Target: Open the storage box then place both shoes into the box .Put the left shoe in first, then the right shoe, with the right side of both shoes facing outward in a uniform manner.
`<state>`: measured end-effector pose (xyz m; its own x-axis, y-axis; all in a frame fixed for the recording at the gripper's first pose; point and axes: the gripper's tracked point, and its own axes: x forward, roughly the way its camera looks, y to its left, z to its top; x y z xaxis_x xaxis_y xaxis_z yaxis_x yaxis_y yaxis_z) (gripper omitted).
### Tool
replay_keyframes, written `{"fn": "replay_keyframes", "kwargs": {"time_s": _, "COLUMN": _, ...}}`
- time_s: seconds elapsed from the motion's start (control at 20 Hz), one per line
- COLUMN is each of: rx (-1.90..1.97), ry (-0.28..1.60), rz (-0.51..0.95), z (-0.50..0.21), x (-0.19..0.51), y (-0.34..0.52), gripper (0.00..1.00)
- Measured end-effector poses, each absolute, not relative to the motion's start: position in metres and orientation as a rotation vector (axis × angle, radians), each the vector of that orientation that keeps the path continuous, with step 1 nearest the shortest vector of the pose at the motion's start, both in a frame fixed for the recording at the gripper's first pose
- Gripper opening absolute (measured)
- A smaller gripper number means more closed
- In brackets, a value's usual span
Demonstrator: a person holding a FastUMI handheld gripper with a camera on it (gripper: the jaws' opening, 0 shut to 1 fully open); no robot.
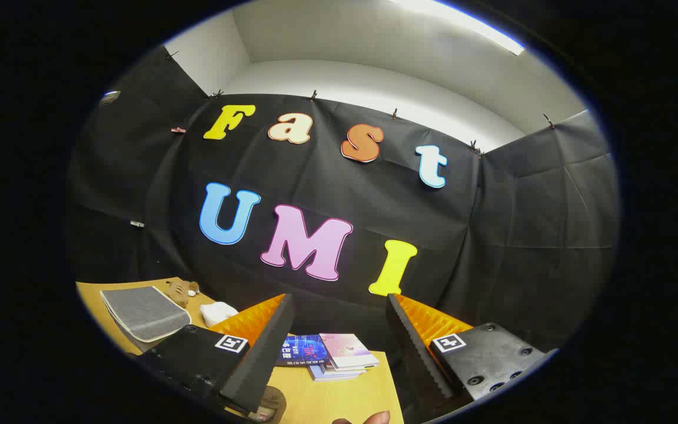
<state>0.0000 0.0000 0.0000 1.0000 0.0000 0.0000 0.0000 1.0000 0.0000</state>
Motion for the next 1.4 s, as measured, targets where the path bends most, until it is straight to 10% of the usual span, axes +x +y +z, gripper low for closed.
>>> {"fn": "replay_keyframes", "kwargs": {"time_s": 1.0, "rx": 0.000, "ry": 0.011, "rz": 0.035, "z": 0.003, "x": -0.003, "y": 0.016, "gripper": 0.98}}
{"fn": "replay_keyframes", "kwargs": {"time_s": 1.4, "rx": 0.236, "ry": 0.095, "rz": 0.366, "z": -0.014, "x": 0.004, "y": 0.118, "gripper": 0.98}}
